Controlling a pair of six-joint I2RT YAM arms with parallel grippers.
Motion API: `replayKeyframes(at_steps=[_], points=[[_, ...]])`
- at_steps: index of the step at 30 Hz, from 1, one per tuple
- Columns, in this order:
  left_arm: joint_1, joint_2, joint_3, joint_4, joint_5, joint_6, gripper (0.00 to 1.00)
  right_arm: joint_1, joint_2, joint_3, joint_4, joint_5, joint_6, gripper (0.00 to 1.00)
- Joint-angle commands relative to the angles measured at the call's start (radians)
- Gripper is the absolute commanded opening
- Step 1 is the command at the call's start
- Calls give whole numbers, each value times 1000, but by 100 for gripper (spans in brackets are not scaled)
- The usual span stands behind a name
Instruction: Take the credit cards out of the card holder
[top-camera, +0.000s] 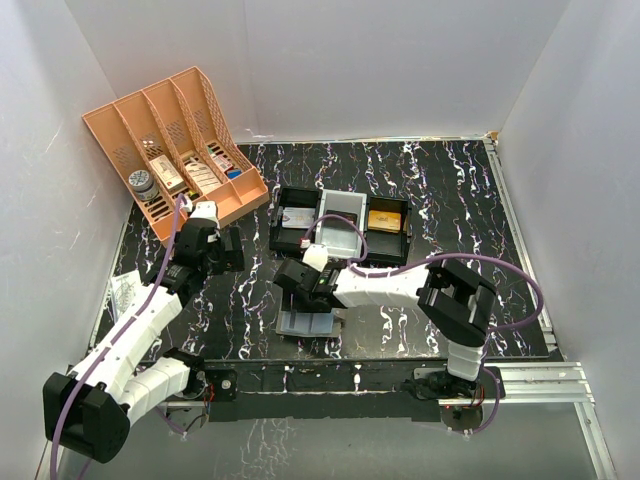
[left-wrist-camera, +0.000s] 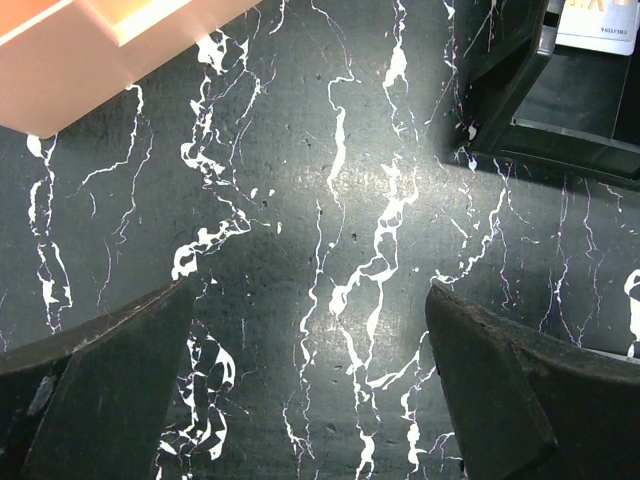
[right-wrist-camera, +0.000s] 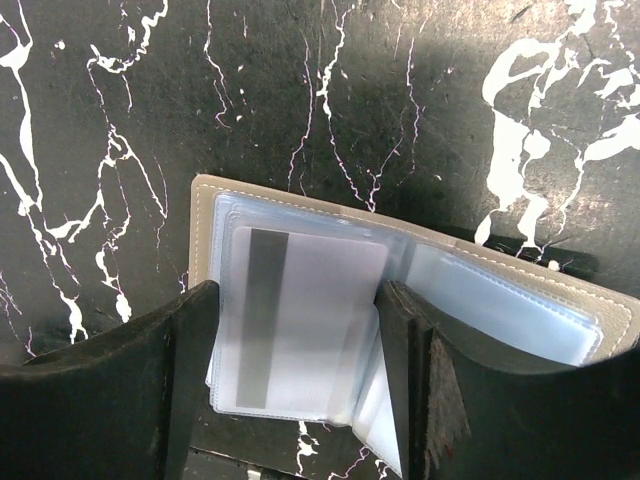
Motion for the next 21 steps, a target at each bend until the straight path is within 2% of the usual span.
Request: replayKeyframes(at_steps=[1,10,14,17,21], points=[[3,0,4,-11,9,6,99,-9,-36,-10,22,-27,-2,60],[3,8,5,-11,15,6,99,-14,-27,-6,16,-48,-26,53],[3,7,11,-17,58,9,99,-38,-99,-84,159,-129,-36,48],[3,7,28,-43,163,-36,99,-83,-160,-182,305,-231,-30,45],[3,3,-11,13,507,-170,97,-123,-197,-274,426,-321,-7,45]])
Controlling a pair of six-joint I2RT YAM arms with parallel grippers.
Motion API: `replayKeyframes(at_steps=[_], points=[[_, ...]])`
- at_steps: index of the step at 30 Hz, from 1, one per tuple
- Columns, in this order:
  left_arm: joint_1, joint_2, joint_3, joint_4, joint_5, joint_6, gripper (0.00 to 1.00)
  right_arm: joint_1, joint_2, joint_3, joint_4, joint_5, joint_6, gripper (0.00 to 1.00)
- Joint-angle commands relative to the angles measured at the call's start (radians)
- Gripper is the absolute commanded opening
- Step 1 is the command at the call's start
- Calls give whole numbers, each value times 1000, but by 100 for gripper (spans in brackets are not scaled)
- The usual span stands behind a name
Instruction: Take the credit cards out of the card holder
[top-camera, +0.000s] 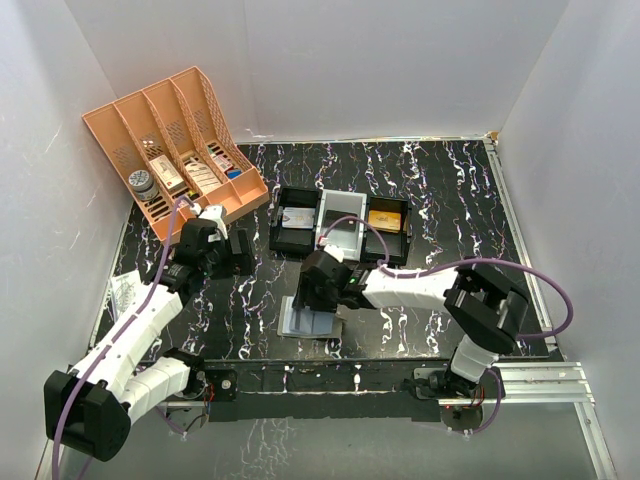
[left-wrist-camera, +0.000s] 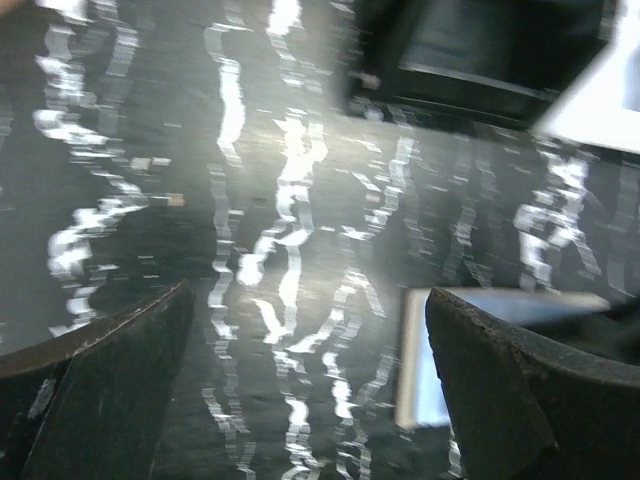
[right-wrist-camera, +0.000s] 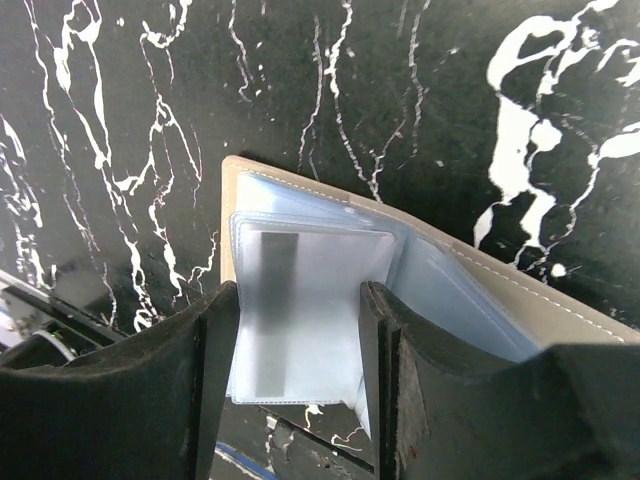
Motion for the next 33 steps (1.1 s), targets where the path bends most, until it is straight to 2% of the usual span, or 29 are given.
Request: replayKeyframes(at_steps=[1,7,14,18,23,33], points=[[3,-16,-34,69,413,-161,95,-42,-54,-70,199,-117,12,46],[-1,-37,-205,294,747,-354,90,-66,-68,-103,216,-136,7,47],[-22,-54,-313,326,821,-373,83,-71,-59,-117,235,-151,18,48],[-61,-17,-336,377,812,-393,75,-72,-50,-114,235,-157,18,48],[-136,46,-344,423,735,-406,57,-73,-46,-110,221,-162,15,49],[-215,116,-365,495,651,-433,44,-73,-52,-115,218,-162,18,50]])
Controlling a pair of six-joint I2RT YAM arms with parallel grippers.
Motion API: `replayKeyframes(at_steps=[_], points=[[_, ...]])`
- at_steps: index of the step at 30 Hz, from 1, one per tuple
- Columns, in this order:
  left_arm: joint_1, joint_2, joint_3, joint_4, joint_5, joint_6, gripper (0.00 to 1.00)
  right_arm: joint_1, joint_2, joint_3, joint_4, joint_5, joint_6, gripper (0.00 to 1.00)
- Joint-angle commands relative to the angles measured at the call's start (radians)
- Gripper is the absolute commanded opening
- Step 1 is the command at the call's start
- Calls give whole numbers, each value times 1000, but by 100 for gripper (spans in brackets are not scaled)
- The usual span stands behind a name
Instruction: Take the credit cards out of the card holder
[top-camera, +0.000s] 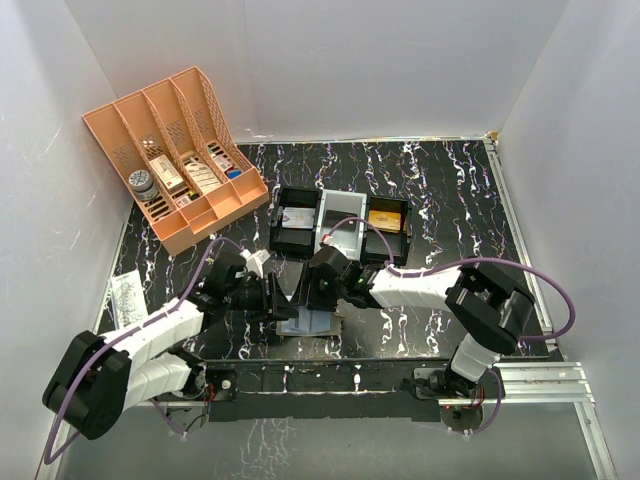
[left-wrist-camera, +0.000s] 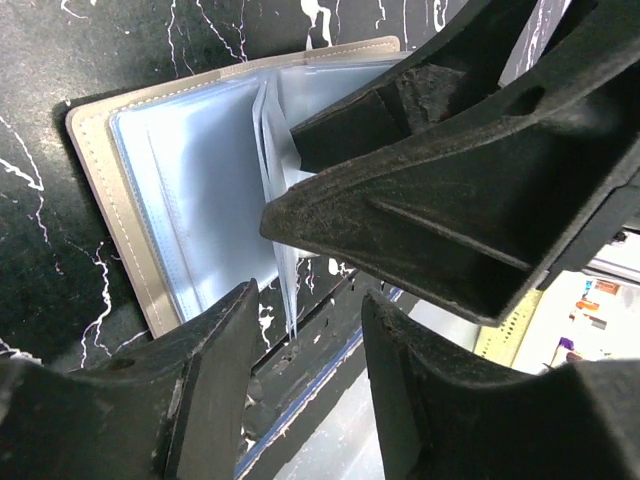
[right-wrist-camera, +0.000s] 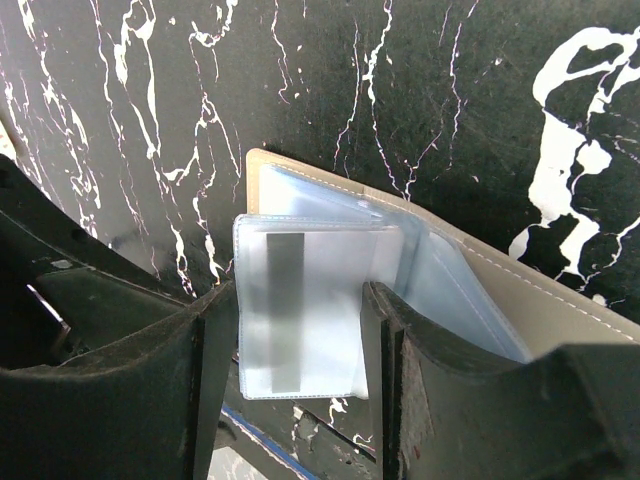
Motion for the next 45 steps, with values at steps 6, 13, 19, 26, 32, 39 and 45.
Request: replayKeyframes(at_steps=[6,13,19,26,32,39,45], points=[[-57,53,7,35,-54,-6,36,-5,-18,-6,25,-10,2,50],[-65,54,30,26,-76,-12,32,-6,-49,11,13,-14,-8,61],[-67,52,45,44,-47,-36,32,-11,-95,43,-28,12,-16,69],[-76,8,44,54,-53,-69,36,-20,-151,67,-113,76,-15,70],[-90,47,61,133,42,-80,35,-28,-160,50,-123,57,1,62],[-124,118,72,203,48,-78,33,-30,-134,39,-144,54,11,51],[-154,198,109,238,100,-53,35,-31,-110,42,-206,69,3,40]])
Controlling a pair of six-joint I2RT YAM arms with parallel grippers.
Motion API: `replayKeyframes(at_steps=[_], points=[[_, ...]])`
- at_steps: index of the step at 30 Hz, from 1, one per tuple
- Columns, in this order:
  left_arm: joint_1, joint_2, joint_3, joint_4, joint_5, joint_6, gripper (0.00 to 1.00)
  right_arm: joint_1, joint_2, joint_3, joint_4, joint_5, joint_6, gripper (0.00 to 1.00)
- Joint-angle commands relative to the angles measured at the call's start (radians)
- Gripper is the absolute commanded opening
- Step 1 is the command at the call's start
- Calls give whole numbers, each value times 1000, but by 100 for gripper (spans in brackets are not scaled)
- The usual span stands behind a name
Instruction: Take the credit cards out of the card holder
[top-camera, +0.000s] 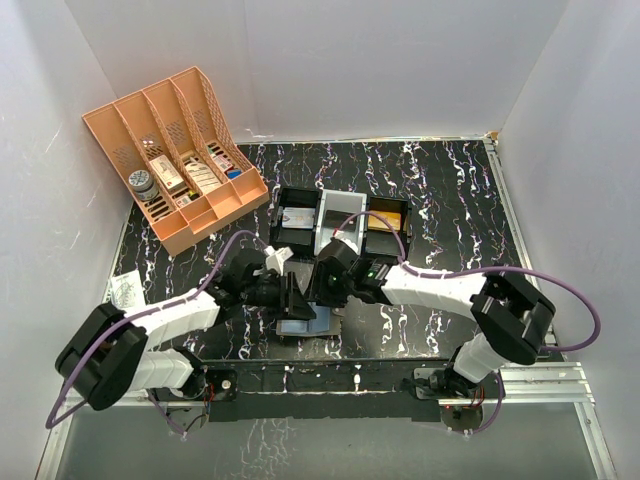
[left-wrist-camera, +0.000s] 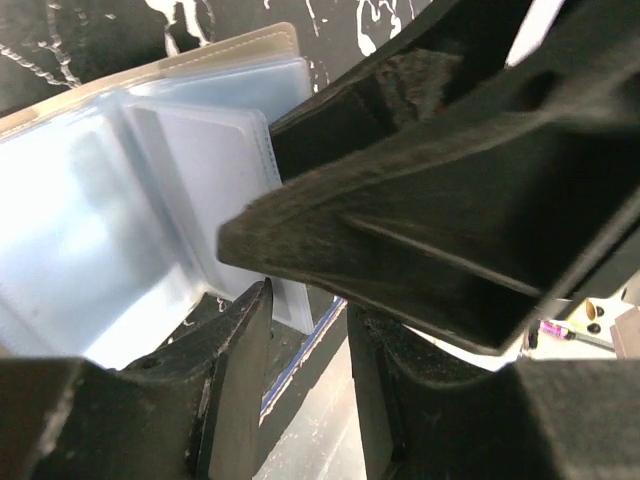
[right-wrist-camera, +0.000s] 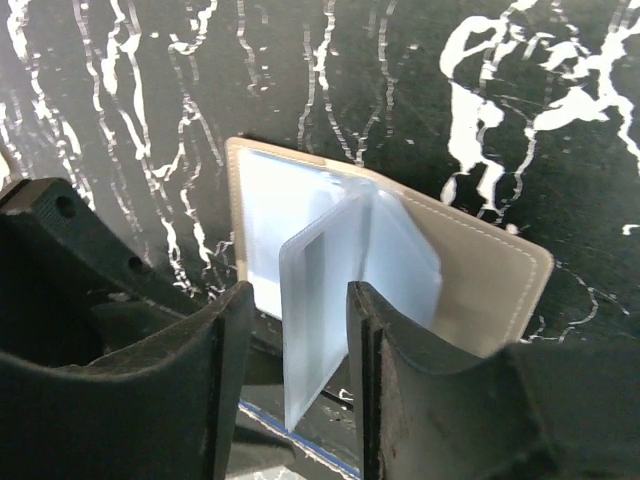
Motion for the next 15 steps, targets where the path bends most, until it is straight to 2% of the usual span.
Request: replayKeyframes(at_steps=[1,4,8,15], points=[[-24,68,67,39,71,37,35,-4,2,10,-28,34,-1,37],[-41,88,92,-9,31,66,35,-5,-14,-17,-15,42,0,33],[-46,76,111,-38,11,85,40,-6,-30,-34,-34,66,5,31],[-46,4,170,-261,-156,170,45,-7,-33,-38,-50,70,-2,31]])
